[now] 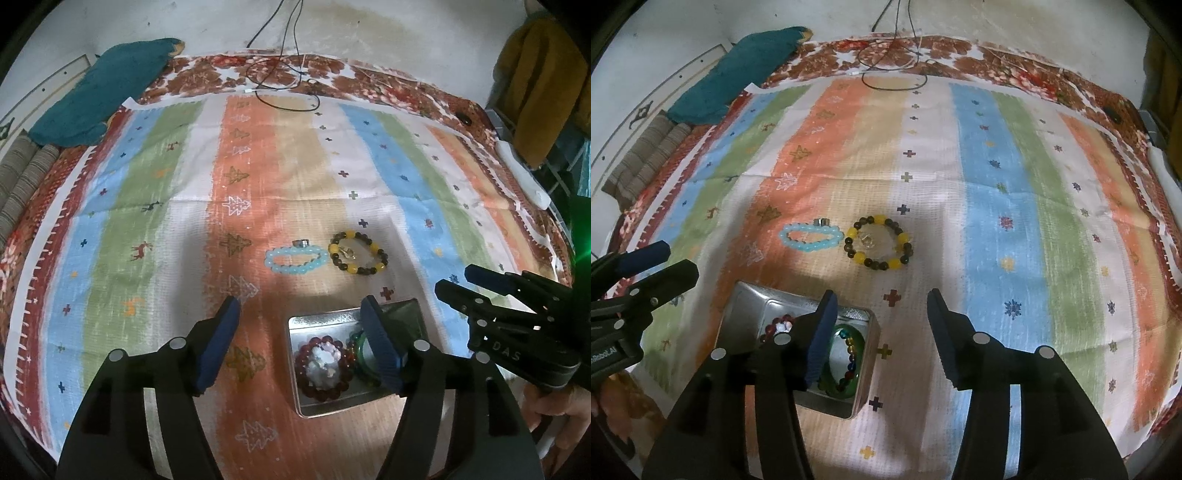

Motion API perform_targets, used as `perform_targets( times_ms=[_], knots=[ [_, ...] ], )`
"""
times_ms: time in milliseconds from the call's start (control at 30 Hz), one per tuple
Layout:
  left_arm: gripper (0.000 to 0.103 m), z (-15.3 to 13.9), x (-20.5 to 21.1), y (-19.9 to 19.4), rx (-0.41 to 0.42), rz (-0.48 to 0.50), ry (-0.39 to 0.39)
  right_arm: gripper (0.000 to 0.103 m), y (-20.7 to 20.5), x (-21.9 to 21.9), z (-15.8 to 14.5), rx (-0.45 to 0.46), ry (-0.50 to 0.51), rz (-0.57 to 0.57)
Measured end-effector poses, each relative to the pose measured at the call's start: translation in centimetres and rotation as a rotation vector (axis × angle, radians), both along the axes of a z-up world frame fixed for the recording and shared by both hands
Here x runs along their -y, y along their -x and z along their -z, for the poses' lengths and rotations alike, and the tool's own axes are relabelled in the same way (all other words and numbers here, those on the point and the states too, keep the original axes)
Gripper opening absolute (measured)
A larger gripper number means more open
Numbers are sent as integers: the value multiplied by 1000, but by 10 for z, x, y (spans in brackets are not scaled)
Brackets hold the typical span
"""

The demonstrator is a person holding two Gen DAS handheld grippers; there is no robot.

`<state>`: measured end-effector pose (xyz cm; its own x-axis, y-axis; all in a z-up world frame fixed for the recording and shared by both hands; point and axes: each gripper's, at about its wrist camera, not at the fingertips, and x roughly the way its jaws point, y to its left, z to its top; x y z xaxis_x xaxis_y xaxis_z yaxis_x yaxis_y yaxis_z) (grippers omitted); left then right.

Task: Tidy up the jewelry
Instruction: 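Withdraw both tools toward the light blue and yellow-black bracelets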

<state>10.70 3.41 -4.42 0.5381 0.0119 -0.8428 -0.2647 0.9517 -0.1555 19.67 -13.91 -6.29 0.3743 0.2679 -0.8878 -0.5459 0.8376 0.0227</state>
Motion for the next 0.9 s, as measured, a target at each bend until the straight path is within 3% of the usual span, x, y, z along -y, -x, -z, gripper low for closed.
perform_targets(
  times_ms=[467, 900],
  knots=[
    [76, 14, -15, -26, -67, -17, -41, 69, -27, -3, 8, -1, 56, 21],
    [77, 33, -35, -56, -129, -32, -46, 73, -55, -9, 21, -33, 72, 40]
  ],
)
